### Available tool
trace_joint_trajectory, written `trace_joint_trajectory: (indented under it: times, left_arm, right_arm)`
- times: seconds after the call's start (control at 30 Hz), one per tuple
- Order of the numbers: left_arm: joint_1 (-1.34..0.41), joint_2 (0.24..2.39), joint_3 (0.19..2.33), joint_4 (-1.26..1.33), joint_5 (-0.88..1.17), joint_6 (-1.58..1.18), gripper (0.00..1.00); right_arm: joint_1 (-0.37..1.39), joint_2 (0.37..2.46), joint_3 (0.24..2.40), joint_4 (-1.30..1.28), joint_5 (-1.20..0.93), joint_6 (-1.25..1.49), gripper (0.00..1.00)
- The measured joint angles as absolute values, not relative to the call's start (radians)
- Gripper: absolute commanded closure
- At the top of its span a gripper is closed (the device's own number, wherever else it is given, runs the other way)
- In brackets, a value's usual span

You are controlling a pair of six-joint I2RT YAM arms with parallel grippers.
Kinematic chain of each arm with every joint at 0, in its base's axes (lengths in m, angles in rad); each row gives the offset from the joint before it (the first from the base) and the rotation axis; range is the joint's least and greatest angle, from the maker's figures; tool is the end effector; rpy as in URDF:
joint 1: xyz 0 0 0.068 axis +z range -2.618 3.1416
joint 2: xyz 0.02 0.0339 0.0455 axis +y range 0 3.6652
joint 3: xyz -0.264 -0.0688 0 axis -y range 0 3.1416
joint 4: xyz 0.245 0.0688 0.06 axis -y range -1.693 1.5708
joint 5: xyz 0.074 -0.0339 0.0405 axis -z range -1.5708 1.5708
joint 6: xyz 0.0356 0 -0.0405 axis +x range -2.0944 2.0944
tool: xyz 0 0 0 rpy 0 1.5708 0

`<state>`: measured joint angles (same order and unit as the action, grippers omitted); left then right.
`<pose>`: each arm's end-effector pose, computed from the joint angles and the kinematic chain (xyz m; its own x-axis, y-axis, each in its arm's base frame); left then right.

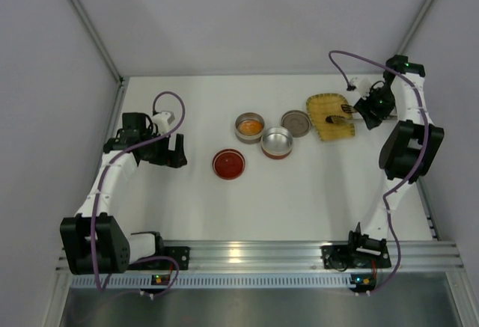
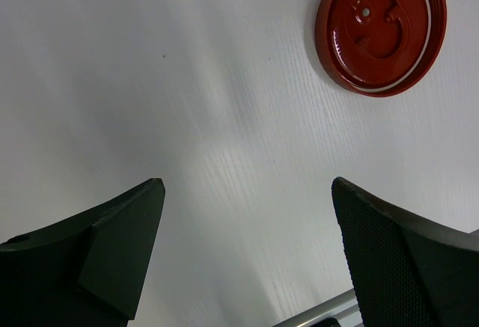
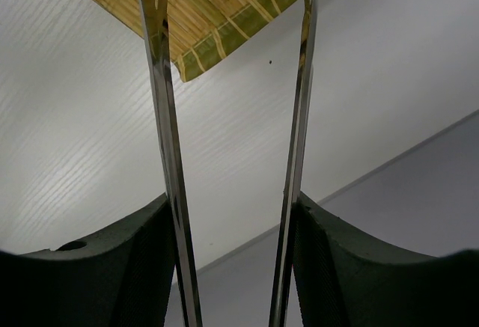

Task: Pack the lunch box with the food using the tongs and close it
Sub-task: Pick up the fake food from the plate.

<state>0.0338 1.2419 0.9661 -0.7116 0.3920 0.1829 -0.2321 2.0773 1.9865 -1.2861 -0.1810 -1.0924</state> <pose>0.2460 -0.0053 0.2651 -0.7876 0.1416 -0.5997 0.3278 0.9203 -0.2133 0.4088 -0.0900 0.2749 -0.6105 -0.7530 -0.2455 -0.7591 0.6447 -0.0897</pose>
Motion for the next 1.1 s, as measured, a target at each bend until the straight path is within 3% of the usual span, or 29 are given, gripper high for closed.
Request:
trace_joint_trajectory:
  times: [0.47,0.73,1.1]
  left_arm:
    - [0.034,1.249,0.966,-0.711,0.376,0.183,0.02]
    - [0.034,1.249,0.966,-0.712,0.368,0.182,0.02]
    - [0.034,1.252,0.966,-0.712,0.357,0.182,0.02]
  right_arm:
    - [-0.232,2.139,2.005,-1.296,-0.189,-1.1,0.55]
    - [-0.231,2.139,2.005,-1.299,-0.193,-1.106,0.79]
    - [-0.231,2.137,2.005,-1.3,-0.204,-1.106,1.0]
